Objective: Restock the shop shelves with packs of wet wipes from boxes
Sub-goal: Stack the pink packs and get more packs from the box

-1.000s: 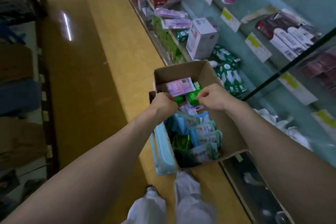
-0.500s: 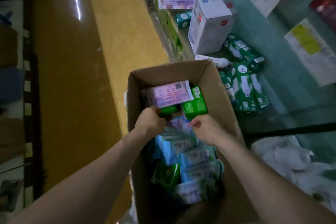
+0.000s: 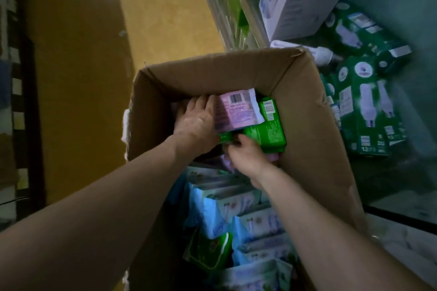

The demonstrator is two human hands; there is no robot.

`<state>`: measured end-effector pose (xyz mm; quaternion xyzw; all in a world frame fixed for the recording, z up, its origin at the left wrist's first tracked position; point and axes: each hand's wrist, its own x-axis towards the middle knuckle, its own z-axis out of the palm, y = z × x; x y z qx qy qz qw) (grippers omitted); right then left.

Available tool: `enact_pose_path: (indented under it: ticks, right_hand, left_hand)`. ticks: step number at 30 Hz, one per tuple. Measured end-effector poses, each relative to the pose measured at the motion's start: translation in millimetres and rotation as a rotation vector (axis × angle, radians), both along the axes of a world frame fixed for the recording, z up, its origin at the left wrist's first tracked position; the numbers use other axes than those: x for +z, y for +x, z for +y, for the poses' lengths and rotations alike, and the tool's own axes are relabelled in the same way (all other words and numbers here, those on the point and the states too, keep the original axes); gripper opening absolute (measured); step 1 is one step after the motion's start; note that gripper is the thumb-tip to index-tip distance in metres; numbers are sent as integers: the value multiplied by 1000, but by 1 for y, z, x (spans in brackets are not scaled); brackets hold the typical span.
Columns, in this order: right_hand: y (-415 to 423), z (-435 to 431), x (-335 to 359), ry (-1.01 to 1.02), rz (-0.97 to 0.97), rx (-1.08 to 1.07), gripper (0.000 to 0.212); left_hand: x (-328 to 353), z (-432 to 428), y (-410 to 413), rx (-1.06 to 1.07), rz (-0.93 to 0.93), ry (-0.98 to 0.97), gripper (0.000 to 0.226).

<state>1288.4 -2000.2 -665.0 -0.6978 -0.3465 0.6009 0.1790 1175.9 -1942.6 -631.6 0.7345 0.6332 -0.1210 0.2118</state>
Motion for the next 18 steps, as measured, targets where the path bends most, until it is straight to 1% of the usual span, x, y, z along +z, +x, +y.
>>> enact_pose_path:
  ticks: [3, 5, 6, 8, 10, 12, 14, 16, 18]
  right_hand:
    - [-10, 9, -5, -67, 181, -179, 31]
    - [-11, 14, -5, -153, 314, -339, 33]
    - [-11, 14, -7, -173, 346, -400, 32]
    - [-13, 10, -14, -166, 315, -432, 40]
    - [-18, 7, -16, -145, 255, -431, 48]
    - [-21, 9, -14, -158, 274, -463, 51]
    - [-20, 13, -11, -198, 312, -478, 45]
    - [-16, 13, -11, -223, 321, -479, 39]
    - [-16, 8, -14, -208, 269, -456, 33]
  left_hand:
    - [-6, 2, 0, 15, 34, -35, 95]
    - [-3, 1, 1, 14, 80, -64, 92]
    - [-2, -2, 2, 27, 86, -96, 90]
    - [3, -11, 4, 81, 40, -170, 83]
    - [4, -20, 3, 146, -33, -218, 79]
    - [3, -21, -5, 251, -136, -230, 78]
    - [1, -17, -14, 407, -301, -248, 79]
    - [-1, -13, -18, 560, -499, -277, 85]
    - [-2, -12, -18, 650, -609, -293, 90]
